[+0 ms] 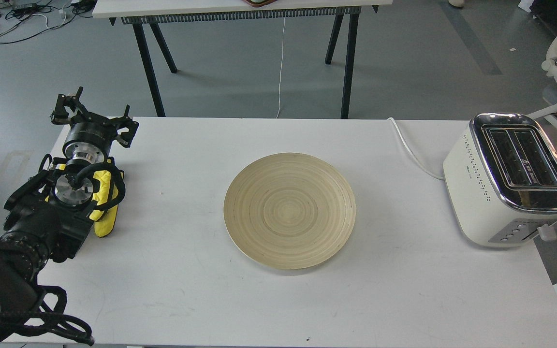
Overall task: Put bread in toaster with right arm
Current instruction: 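Lift the bread slice up and over above the toaster slots, then lower the bread slice into the toaster slot and release it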
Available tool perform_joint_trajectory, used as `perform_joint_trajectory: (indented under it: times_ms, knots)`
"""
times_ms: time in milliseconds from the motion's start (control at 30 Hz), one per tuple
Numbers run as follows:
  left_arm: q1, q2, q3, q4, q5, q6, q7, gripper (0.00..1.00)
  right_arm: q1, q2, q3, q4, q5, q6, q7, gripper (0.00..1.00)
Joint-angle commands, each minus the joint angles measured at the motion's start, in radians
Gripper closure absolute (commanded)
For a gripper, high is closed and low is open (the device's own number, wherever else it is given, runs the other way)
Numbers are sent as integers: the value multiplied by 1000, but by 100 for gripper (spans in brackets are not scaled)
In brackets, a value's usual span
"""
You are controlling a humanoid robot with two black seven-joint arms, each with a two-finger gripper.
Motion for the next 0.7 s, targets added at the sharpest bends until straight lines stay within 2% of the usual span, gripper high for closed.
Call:
perform_joint_trajectory:
  times_ms: [0,333,667]
  knots:
    - [0,0,0,0,0,0,0,0,0,26,-27,-1,-10,0,0,100]
    - [0,0,0,0,0,0,1,0,-15,76,-30,-7,-65,0,0,100]
    - [0,0,0,0,0,0,0,0,-14,163,-30,-97,-67,0,0,100]
